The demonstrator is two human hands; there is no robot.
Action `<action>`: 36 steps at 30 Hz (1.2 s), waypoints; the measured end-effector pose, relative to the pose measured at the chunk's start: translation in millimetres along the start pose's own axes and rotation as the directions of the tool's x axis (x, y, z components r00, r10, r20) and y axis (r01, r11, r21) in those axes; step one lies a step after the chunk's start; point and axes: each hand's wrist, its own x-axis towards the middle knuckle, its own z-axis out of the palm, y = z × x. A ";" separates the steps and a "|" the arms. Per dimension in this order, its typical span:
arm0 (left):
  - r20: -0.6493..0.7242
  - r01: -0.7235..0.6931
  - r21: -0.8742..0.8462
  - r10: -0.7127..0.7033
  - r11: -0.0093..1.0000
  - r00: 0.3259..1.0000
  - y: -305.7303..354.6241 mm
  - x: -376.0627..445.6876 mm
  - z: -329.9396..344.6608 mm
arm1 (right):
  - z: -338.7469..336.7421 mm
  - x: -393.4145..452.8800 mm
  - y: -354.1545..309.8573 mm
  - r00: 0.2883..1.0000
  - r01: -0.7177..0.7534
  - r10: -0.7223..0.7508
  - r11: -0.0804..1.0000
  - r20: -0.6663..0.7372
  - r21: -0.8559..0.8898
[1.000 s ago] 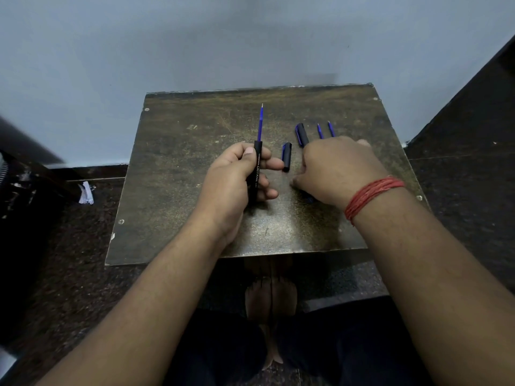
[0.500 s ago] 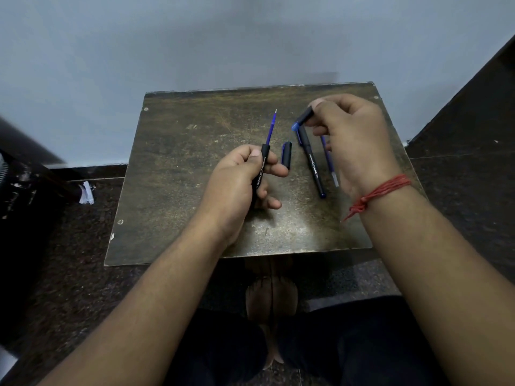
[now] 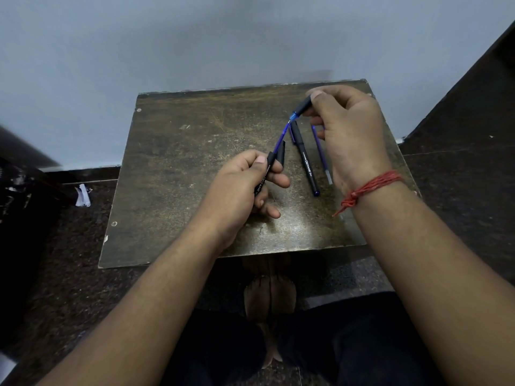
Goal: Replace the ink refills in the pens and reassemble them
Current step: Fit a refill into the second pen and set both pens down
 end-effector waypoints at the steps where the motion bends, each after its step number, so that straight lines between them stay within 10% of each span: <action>1: 0.001 0.001 -0.001 -0.001 1.000 1.000 -0.1 -0.1 -0.2 | 0.5 -0.5 -0.5 1.000 0.014 -0.013 1.000 0.007 -0.010; 36: -0.032 -0.008 -0.041 0.006 0.999 0.999 0.3 0.9 -3.8 | 10.5 -12.3 9.6 0.912 0.048 0.004 0.992 0.410 -0.117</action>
